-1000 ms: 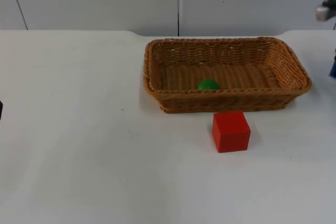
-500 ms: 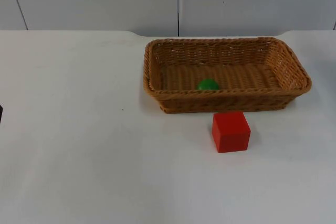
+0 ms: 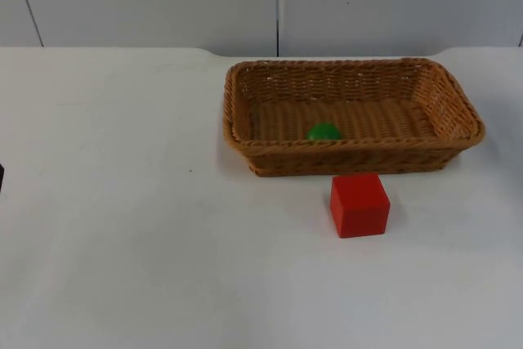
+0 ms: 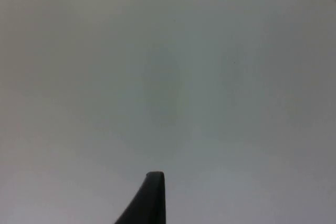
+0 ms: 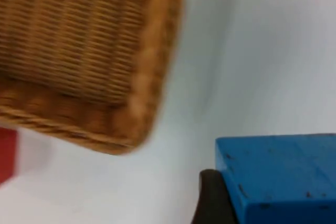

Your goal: Place all geometric objects except the red cube into the basket.

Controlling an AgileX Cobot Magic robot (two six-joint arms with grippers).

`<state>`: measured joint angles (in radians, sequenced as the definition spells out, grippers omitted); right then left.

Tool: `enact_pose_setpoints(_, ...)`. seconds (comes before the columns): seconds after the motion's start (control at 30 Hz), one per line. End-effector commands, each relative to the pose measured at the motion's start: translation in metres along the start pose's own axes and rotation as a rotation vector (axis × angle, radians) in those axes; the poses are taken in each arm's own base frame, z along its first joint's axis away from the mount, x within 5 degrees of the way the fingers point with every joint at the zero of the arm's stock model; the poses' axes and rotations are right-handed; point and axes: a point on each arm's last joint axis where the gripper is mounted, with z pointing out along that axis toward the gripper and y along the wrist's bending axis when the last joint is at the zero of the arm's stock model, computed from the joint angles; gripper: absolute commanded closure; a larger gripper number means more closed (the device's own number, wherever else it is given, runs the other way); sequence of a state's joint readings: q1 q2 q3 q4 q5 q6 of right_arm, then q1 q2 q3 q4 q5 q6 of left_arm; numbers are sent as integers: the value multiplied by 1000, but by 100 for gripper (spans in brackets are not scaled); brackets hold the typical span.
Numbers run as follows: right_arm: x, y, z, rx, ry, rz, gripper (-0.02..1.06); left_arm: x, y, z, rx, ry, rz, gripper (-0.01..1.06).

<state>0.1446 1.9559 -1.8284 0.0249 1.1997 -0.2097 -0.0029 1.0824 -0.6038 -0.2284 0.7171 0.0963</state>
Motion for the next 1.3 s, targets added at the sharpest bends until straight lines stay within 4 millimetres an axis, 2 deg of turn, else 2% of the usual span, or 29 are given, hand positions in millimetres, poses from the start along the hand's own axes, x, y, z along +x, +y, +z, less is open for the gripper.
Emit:
enact_pose_setpoints(0.0,-5,18,-9,-10,-37,0,105,1,0,-1,1,-1,-10,8)
enact_pose_setpoints(0.03,-11,41,-8,-26,-69,-16,105,1,0,-1,1,-1,-10,8)
enact_pose_setpoints(0.1,-18,68,-5,-23,-114,-69,105,1,0,-1,1,-1,-10,8)
enact_pose_setpoints(0.13,-18,68,-5,-23,-114,-69,105,1,0,-1,1,-1,-10,8)
enact_pose_setpoints(0.2,-24,96,4,-19,-145,-126,105,1,0,-1,1,-1,-10,8)
enact_pose_setpoints(0.3,-32,121,23,-13,-160,-172,105,1,0,-1,1,-1,-10,8)
enact_pose_setpoints(0.33,-32,121,23,-13,-160,-172,105,1,0,-1,1,-1,-10,8)
enact_pose_setpoints(0.43,-40,128,52,-17,-160,-149,105,1,0,-1,1,-1,-10,8)
enact_pose_setpoints(0.53,-44,125,76,-17,-169,-112,105,1,0,-1,1,-1,-10,8)
enact_pose_setpoints(0.57,-44,125,76,-17,-169,-112,105,1,0,-1,1,-1,-10,8)
enact_pose_setpoints(0.7,-50,120,104,-20,-217,-49,105,1,0,-1,1,-1,-10,8)
enact_pose_setpoints(0.73,-50,120,104,-20,-217,-49,105,1,0,-1,1,-1,-10,8)
enact_pose_setpoints(0.83,-51,121,122,-23,-232,-50,104,1,1,-1,1,-4,-10,8)
enact_pose_setpoints(0.93,-49,121,142,-16,-211,-56,100,0,0,-1,2,-19,-14,8)
enact_pose_setpoints(0.97,-49,121,142,-16,-211,-56,100,0,0,-1,2,-19,-14,8)
enact_pose_setpoints(1.1,-43,121,166,-14,-167,-56,84,-1,0,-1,7,-23,-20,8)
enact_pose_setpoints(1.17,-42,120,169,-11,-162,-58,80,-1,0,-1,7,-23,-20,8)
enact_pose_setpoints(1.27,-40,121,174,-10,-142,-56,59,-1,0,-1,9,-23,-22,8)
